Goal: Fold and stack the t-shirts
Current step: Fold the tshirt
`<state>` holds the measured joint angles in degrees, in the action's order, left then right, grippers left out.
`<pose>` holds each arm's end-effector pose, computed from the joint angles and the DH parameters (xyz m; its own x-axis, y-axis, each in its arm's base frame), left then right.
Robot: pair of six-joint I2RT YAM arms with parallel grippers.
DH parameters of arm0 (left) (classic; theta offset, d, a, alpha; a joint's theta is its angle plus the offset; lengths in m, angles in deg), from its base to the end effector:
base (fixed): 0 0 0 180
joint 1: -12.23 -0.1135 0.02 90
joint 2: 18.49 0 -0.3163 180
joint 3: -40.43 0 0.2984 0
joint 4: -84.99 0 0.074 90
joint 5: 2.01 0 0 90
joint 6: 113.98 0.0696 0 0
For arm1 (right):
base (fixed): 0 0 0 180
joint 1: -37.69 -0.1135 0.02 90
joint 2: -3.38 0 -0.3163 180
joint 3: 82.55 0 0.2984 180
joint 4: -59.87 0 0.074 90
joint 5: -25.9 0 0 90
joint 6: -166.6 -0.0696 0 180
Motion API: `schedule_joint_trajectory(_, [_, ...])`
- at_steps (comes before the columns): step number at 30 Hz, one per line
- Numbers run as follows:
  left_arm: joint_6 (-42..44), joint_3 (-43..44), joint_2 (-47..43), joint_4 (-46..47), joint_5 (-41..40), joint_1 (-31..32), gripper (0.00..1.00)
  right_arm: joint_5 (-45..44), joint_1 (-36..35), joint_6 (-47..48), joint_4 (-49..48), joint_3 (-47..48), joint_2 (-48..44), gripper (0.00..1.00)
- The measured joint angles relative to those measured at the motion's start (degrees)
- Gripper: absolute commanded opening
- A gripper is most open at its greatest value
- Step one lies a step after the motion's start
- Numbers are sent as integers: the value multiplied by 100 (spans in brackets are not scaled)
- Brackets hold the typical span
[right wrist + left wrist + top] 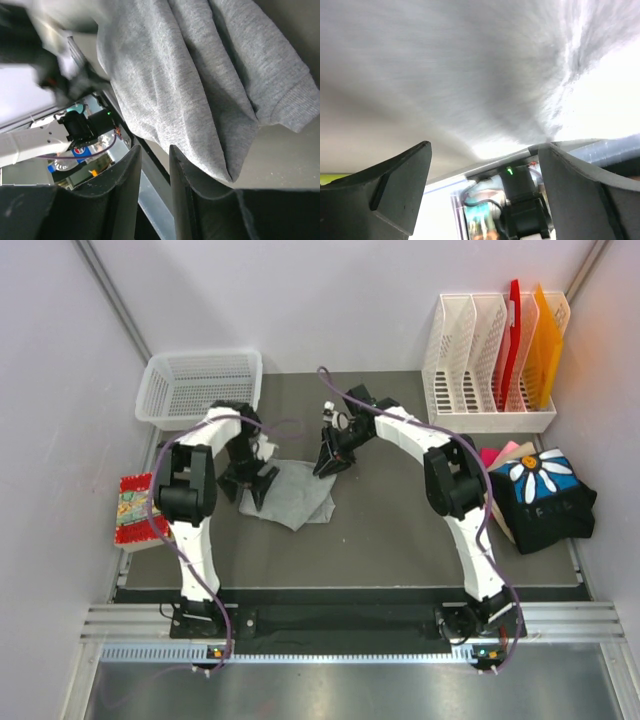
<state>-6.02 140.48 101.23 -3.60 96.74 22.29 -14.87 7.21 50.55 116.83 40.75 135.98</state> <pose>0.4049 -0.0826 0.1522 -0.8507 0.4604 0.2535 0.4079 0.8825 -0.2340 0.4702 0.3379 0.1888 -0.9696 -0.2379 -0.0572 -0.1872 0.5706 0.7996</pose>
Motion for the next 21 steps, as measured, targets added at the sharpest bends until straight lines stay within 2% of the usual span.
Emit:
schedule_joint_trajectory(6, [199,1827,-151,111,-181,-461,93,81,22,-4,-85,-74,33,29])
schedule_joint_trajectory(12, [332,2433,-579,76,15,-424,93,-2,24,92,-81,-83,308,28])
schedule_joint_trajectory(16, [337,2236,-688,107,326,-146,92,-42,24,127,-74,-81,728,27])
schedule_joint_trajectory(21, [404,1147,-651,205,317,748,90,313,81,85,24,63,957,28])
